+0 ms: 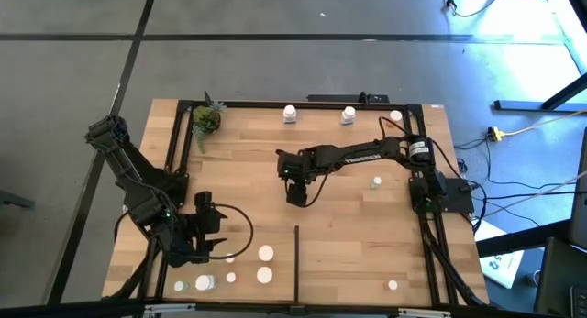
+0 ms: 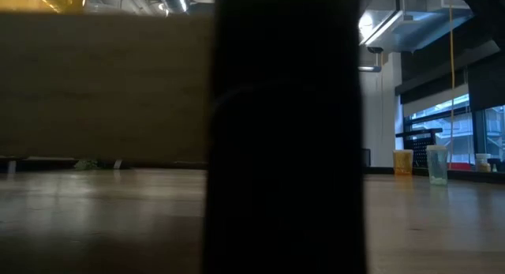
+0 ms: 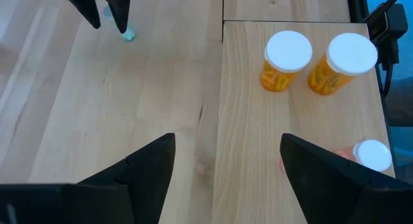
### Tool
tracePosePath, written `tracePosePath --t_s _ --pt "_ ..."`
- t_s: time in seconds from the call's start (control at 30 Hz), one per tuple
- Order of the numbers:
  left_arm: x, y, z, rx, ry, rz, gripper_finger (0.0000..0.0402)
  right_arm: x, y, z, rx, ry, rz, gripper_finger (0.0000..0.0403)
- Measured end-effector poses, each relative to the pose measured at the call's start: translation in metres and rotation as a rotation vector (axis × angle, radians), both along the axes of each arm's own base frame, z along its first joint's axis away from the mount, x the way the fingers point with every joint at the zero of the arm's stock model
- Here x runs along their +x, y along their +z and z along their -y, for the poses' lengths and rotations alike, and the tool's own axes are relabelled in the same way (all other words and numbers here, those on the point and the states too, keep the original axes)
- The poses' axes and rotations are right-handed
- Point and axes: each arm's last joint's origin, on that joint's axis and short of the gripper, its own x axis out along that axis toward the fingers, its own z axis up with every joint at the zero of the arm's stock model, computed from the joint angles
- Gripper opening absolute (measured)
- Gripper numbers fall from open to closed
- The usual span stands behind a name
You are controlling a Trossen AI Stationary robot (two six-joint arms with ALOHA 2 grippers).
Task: Pick and place medicine bottles onto shelf by color
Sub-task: Put the bottom green pill bottle on the shelf aligned with the other green pill bottle
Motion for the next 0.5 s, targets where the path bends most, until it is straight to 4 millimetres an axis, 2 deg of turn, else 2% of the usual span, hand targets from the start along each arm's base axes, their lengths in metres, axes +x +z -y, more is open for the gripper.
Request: tracePosePath --t_s 0.37,0.5 --pt "0.000 0.000 0.000 0.000 0.000 0.000 0.0273 0.000 0.003 0.000 -0.009 0.018 0.011 0.0215" --pt "0.000 0.000 0.000 -0.007 0.008 0.001 0.0273 0.003 0.024 0.000 -0.023 0.043 0.070 0.0215"
